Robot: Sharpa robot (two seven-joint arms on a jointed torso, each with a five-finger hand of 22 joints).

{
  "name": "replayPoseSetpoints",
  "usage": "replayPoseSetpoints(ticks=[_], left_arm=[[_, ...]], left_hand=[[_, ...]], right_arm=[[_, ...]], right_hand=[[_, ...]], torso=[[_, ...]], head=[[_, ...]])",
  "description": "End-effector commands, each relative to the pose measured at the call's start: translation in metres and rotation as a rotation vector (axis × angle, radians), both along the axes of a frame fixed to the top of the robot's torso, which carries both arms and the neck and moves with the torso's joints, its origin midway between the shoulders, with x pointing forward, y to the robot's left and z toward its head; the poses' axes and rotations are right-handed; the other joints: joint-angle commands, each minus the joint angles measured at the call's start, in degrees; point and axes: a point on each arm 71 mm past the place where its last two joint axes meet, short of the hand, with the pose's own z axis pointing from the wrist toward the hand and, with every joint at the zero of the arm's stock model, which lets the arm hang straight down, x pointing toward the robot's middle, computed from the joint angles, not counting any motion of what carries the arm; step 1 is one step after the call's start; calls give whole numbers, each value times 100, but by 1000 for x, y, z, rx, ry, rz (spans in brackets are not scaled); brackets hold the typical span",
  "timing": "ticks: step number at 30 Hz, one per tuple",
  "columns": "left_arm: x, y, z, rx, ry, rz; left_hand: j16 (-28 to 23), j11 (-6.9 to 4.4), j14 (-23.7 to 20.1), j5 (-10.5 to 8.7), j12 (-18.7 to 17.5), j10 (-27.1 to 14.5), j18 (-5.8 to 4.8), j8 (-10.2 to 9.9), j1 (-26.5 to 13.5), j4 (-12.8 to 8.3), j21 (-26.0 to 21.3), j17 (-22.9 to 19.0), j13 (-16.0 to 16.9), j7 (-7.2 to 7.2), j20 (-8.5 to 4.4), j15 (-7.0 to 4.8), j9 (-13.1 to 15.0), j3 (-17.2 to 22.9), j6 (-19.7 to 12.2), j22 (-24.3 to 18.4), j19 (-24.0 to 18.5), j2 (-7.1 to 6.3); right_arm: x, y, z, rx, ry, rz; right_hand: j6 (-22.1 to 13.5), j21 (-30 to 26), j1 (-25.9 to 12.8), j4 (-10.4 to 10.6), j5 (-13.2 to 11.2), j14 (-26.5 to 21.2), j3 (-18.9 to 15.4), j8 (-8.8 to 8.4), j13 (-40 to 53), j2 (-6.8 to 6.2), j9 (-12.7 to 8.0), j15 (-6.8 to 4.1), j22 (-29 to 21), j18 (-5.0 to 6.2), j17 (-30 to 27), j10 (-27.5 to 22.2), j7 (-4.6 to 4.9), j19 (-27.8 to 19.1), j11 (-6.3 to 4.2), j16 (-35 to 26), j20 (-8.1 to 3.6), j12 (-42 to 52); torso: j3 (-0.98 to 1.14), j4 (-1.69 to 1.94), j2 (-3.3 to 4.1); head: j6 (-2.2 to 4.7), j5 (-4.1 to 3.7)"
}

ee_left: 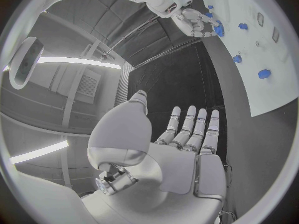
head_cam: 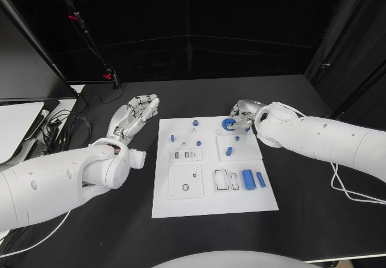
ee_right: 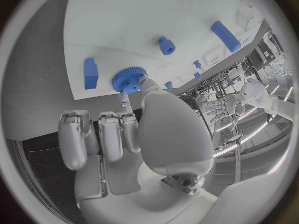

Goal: Assemble the parts on the task board

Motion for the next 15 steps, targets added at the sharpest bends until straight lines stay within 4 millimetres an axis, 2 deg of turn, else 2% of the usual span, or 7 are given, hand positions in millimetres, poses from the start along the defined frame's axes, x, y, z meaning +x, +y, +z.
replayPoseSetpoints(ticks=[1, 7, 11, 15], left_arm=[[-6, -1, 19, -70, -253, -38], [-6, -2, 18, -71, -252, -39], [-6, -2, 18, -71, -252, -39], [-6, -1, 18, -70, -252, -39]], left_hand=[[5, -18, 45, 36, 21, 38, 62, -38, -6, -3, 32, 9, 0, 912, 4, 5, -7, 25, 31, 6, -35, 50], [6, -18, 46, 36, 22, 39, 60, -39, -3, -3, 31, 9, 0, 912, 4, 6, -7, 23, 31, 6, -37, 54], [6, -18, 46, 36, 22, 39, 60, -39, -3, -3, 31, 9, 0, 912, 4, 6, -7, 23, 31, 6, -37, 54], [6, -18, 46, 36, 22, 39, 60, -39, -3, -3, 31, 9, 0, 912, 4, 6, -7, 23, 31, 6, -37, 54]], right_arm=[[0, 1, -2, -18, 22, -8], [-1, 2, -1, -16, 10, -7], [-2, 3, 1, 0, -31, 5], [-3, 5, 6, 35, -96, 24]], right_hand=[[125, 18, 15, -17, 28, 595, 71, -53, 1508, 70, -16, -40, 1509, -42, 1510, 606, -13, 607, -52, 14, -53, 15], [606, 18, 177, -167, 43, 595, 251, -110, 1508, 223, -28, -100, 1509, -42, 1510, 606, -99, 607, -130, 14, -107, 15], [813, 18, 244, -254, 74, 595, 323, -162, 1508, 271, -38, -141, 1509, -42, 1510, 606, -155, 607, -179, 14, -144, 15], [885, 18, 249, -280, 84, 595, 335, -192, 1508, 269, -44, -152, 1509, -42, 1510, 606, -155, 607, -181, 14, -157, 15]], torso=[[0, -1, 1], [-1, 2, -1], [0, 2, 0], [-1, 1, -3]], head=[[-3, 0], [-16, 8], [-20, 40], [-13, 60]])
